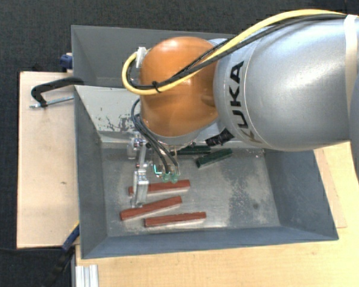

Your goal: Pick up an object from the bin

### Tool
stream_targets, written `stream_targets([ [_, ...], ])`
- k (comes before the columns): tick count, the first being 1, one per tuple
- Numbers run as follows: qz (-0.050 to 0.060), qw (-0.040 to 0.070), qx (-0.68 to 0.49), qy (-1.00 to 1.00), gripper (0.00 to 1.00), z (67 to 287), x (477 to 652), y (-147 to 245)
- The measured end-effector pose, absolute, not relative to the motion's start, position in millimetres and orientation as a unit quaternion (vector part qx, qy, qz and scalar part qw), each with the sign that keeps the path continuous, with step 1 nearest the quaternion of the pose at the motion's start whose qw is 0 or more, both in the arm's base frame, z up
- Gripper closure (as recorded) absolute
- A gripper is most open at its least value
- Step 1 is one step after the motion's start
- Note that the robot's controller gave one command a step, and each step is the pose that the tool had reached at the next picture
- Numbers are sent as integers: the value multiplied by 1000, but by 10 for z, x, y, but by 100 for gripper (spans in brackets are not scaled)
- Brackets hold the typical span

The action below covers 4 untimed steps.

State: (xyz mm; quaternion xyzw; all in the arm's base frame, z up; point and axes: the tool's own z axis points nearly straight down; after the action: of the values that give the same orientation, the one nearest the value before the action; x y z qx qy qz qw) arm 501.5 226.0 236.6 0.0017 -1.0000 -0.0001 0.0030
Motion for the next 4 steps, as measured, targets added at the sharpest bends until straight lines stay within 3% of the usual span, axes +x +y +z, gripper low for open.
stream_targets([
  [1,-1,-1,0,-1000,0,2404,5036,2246],
  [2,-2,-5,94,-996,0,2067,5071,2103],
  [3,-1,-3,164,-986,0,1380,5262,1650],
  [4,-2,-7,174,-985,100,768,5017,1447],
])
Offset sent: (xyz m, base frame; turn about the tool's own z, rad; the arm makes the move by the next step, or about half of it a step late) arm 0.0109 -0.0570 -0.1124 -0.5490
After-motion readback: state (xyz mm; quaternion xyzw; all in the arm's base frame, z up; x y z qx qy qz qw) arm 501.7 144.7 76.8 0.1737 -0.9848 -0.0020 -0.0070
